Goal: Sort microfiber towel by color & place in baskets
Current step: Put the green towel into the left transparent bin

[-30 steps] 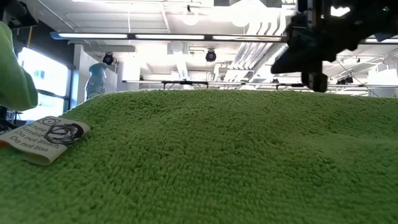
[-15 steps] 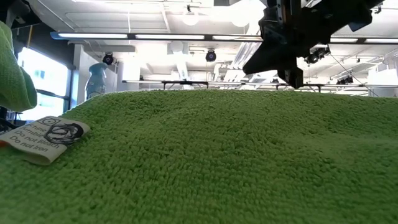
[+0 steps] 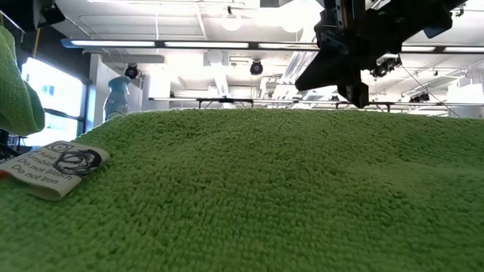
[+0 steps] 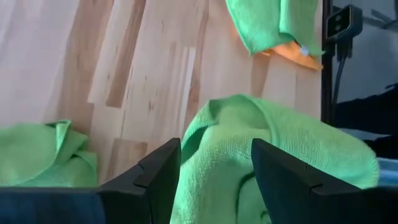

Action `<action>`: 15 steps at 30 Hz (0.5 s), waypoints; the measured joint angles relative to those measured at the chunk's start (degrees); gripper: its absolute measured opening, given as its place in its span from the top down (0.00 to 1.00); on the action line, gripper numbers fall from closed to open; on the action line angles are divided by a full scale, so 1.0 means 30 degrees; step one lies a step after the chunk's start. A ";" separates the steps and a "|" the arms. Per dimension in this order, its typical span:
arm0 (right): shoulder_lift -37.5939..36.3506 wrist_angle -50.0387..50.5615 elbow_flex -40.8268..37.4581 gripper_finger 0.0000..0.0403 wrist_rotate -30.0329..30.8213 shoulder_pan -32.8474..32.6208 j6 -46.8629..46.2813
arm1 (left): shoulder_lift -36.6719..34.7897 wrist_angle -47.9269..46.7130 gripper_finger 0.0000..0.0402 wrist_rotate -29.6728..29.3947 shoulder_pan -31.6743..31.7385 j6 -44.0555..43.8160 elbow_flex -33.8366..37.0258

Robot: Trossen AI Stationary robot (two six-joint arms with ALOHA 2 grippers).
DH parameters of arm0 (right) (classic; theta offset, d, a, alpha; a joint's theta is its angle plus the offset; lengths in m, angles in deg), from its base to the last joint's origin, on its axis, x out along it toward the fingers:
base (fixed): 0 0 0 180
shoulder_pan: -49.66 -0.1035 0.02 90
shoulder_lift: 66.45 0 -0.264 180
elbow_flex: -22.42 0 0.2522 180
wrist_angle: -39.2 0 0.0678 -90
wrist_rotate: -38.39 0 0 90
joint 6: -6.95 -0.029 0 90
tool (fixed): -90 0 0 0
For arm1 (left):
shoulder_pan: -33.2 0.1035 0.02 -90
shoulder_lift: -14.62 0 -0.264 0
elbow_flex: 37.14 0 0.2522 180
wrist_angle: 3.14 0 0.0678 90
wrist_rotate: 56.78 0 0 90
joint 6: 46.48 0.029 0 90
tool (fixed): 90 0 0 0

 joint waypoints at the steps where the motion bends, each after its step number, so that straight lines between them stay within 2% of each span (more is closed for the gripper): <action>1: 0.0000 0.0000 0.0000 1.00 0.0000 0.0000 0.0000 | 0.0073 0.0000 0.54 0.0592 0.0411 0.0021 0.0000; 5: 0.0000 0.0019 0.0000 1.00 0.0097 0.0000 0.0146 | 0.1217 -0.0643 0.56 0.2881 0.2531 0.1713 -0.0828; 8: 0.0000 0.0102 0.0000 1.00 0.0264 0.0000 0.0156 | 0.2734 -0.1124 0.59 0.3465 0.3878 0.3957 -0.2518; 15: 0.0000 0.0131 0.0000 1.00 0.0262 0.0000 0.0638 | 0.8256 -0.3499 0.61 0.5533 0.6282 0.8015 -0.7342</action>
